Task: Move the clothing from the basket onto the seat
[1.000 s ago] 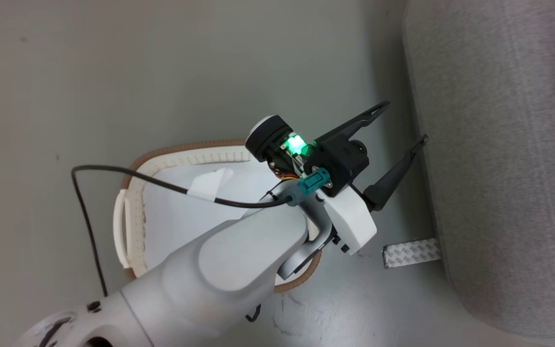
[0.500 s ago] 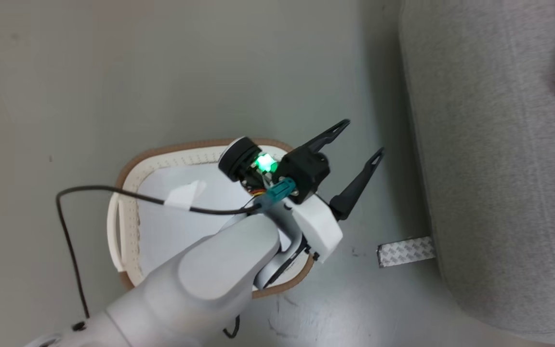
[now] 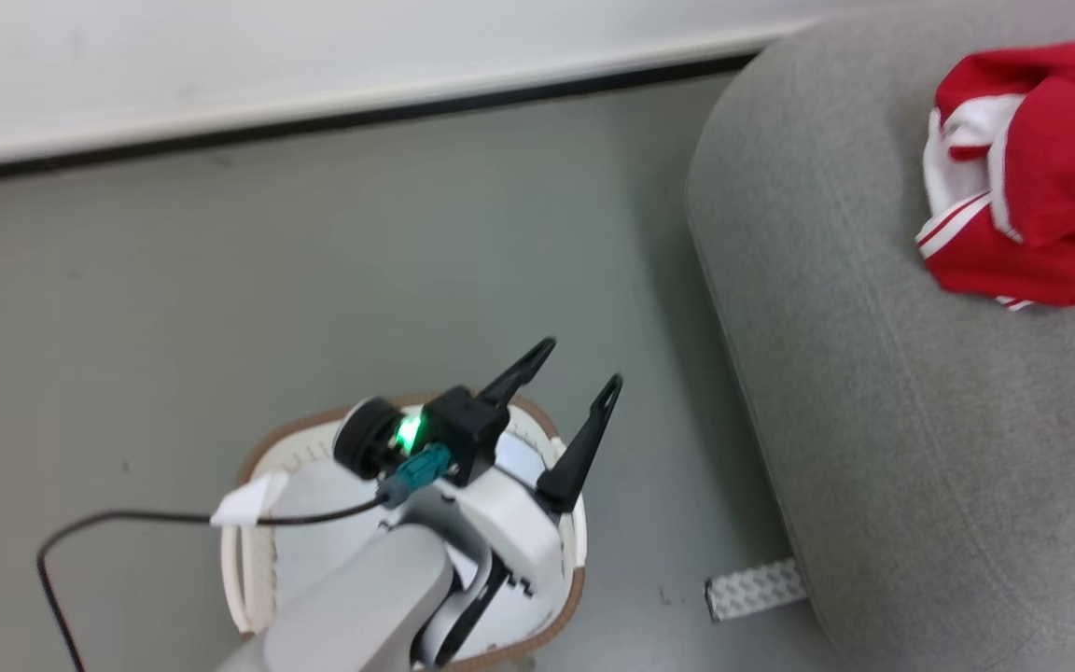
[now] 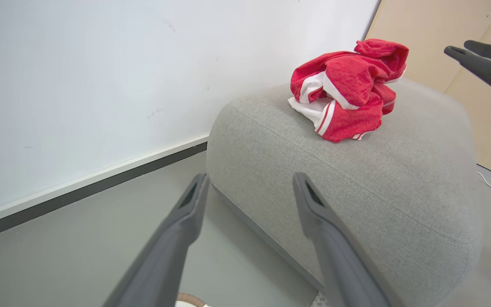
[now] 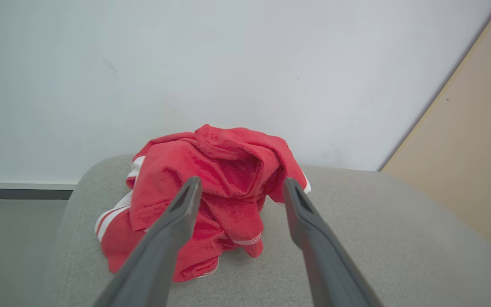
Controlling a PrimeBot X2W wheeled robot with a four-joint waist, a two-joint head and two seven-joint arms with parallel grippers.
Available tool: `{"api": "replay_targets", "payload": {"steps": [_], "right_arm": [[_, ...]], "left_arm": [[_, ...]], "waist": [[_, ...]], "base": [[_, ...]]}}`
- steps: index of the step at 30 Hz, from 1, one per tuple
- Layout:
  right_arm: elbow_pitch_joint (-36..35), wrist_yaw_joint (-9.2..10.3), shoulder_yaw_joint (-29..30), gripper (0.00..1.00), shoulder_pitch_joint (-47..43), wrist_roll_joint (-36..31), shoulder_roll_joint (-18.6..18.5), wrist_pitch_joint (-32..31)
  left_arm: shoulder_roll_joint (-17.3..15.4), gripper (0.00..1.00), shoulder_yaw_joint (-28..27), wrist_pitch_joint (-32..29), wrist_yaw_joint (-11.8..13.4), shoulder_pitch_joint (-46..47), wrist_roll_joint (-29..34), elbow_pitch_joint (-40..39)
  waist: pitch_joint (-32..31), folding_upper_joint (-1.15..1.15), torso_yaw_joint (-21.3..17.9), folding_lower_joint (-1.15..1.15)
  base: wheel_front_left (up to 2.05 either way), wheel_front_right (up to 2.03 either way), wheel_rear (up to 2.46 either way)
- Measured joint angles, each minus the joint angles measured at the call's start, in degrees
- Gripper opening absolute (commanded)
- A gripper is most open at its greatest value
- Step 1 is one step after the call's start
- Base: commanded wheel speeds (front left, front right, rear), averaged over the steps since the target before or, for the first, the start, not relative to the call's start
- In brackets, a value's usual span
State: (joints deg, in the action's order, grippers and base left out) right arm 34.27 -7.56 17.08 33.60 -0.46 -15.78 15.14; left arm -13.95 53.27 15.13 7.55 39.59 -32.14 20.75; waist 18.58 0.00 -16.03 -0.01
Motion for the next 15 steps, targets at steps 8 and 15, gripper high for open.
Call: {"api": "replay_targets", "payload": {"steps": [8,15], "right_arm": [[-13.0,0.00,-6.7,1.00,-15.2,3.7,3.4,0.0],[-18.0,0.00,-11.0,1.00,-24.5,5.7,6.3,0.0]], "left_arm": [[0.5,1.00,-7.3,0.0,-0.8,-11.0,1.3,-0.4],[-0.1,1.00,-14.3,0.0,-2.2,-19.3,4.0,-0.5]], "waist": [[-8.6,0.00,3.6,-0.01],[-13.6,0.00,9.0,-0.01]], "base": [[0.00,0.00,0.00],[0.00,0.00,0.00]]}}
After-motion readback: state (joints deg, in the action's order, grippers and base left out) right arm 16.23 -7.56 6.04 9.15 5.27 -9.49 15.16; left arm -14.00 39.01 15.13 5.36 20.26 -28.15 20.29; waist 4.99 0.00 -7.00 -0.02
